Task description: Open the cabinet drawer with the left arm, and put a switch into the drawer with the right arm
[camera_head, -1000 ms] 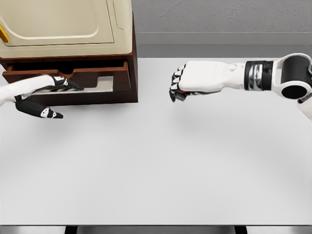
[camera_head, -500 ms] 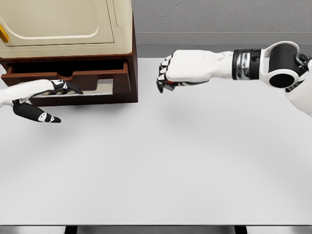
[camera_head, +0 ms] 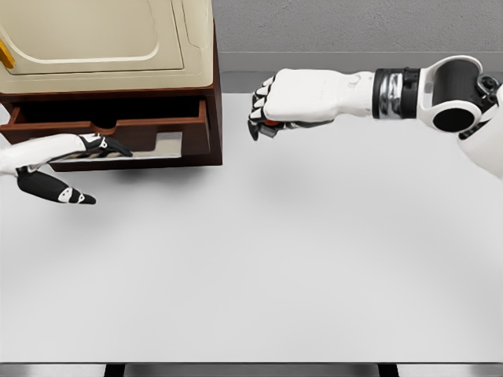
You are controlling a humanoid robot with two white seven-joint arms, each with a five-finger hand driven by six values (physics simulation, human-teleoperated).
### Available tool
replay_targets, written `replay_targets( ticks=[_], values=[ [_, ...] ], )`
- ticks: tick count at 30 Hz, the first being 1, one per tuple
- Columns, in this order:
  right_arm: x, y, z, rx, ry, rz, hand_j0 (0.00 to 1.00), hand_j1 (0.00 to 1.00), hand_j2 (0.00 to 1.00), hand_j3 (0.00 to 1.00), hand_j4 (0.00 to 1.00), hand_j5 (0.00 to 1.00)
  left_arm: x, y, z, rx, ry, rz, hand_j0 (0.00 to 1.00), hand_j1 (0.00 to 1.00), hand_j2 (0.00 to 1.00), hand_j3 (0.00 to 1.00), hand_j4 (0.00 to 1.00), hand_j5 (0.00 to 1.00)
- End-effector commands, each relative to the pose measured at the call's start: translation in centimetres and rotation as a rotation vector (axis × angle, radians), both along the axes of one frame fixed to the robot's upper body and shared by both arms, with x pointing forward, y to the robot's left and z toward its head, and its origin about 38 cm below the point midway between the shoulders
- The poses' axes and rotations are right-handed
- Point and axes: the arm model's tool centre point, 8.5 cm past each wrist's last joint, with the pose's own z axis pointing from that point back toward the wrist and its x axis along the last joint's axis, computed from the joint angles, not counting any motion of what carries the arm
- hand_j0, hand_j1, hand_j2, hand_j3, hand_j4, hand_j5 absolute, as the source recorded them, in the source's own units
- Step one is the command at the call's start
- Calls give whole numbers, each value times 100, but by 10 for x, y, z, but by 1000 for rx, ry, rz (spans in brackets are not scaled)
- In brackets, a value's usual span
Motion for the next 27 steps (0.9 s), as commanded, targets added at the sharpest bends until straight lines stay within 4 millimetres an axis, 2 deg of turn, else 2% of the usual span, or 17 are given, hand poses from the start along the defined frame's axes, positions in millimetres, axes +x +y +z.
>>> replay_targets(
  ticks=[1,4,11,16,27],
  values=[
    [0,3,2,17,6,6,51,51,51,51,51,51,-1,1,4,-13,-2,3,83,83,83,83,83,83],
    [-1,11,7,26,-1,23,51,51,51,51,51,51,-2,1,5,-15,-6,-5,83,83,83,83,83,83],
    [0,14,18,40,-14,32,51,51,51,51,51,51,-6,4,10,-21,-16,-17,83,83,83,83,83,83],
    [0,17,26,50,-22,41,51,51,51,51,51,51,-9,4,6,-23,-8,-26,83,83,83,83,83,83],
    [4,25,26,59,-13,43,51,51,51,51,51,51,-15,4,7,-32,-9,-47,82,82,82,82,82,82]
  ],
)
